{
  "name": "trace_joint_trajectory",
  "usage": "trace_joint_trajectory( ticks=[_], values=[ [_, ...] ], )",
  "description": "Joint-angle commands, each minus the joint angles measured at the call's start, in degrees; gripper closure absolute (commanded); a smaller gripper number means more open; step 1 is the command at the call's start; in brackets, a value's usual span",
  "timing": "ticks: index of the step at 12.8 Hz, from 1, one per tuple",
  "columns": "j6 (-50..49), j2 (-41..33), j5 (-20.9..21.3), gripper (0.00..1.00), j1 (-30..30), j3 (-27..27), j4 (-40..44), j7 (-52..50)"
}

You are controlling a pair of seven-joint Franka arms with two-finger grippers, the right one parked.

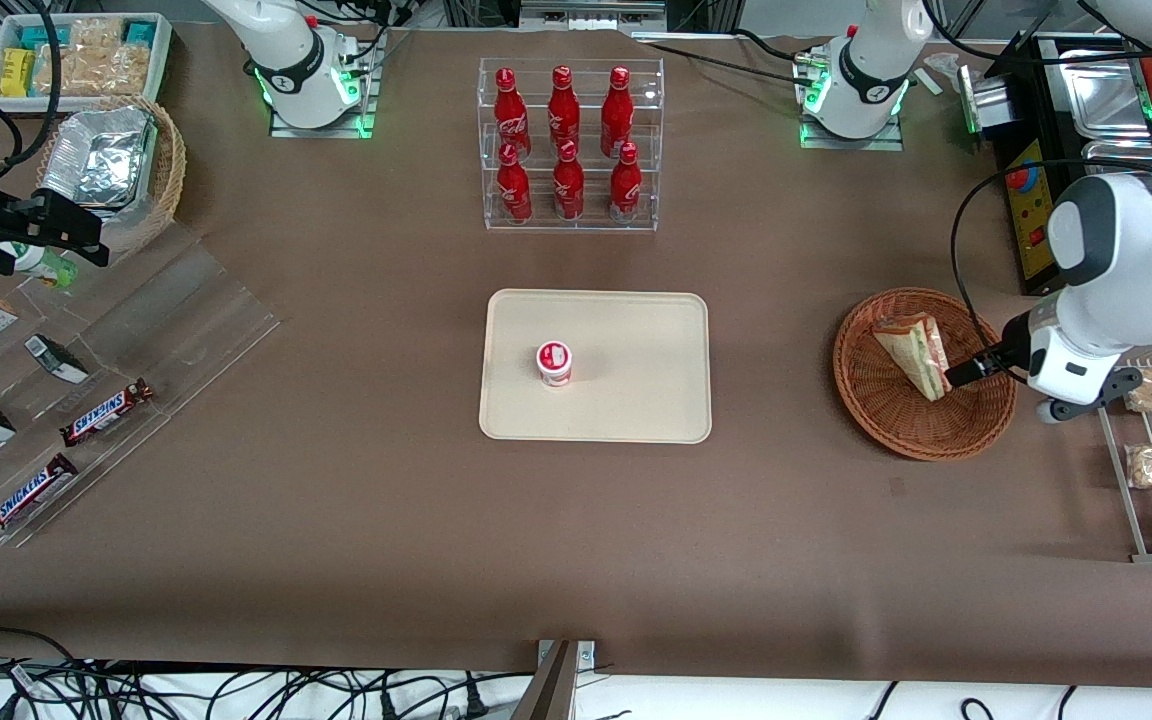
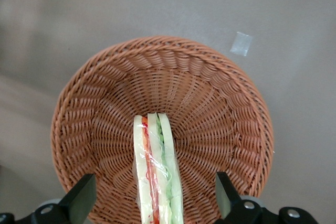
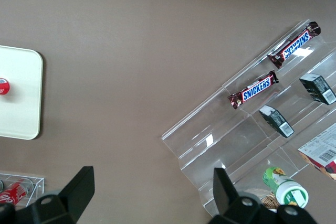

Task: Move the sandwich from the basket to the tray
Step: 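Move the left gripper over the sandwich in the wicker basket, then lower the left gripper and close it on the wrapped sandwich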

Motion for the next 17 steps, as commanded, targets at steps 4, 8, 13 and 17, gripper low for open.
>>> trace_joint_trajectory(
  ticks=[4,8,13,17],
  values=[
    [10.2,-5.19,-0.69,0.0,-0.27,-0.57,-12.08,-5.21],
    [14.94,-5.28,-0.6,0.0,-0.44,-1.18,-15.86,-8.28],
    [21.55,-3.87,-0.34,0.0,-0.62,-1.36,-19.65,-9.52],
    [21.46,-3.78,-0.34,0.26,-0.88,-1.36,-19.83,-11.53]
  ],
)
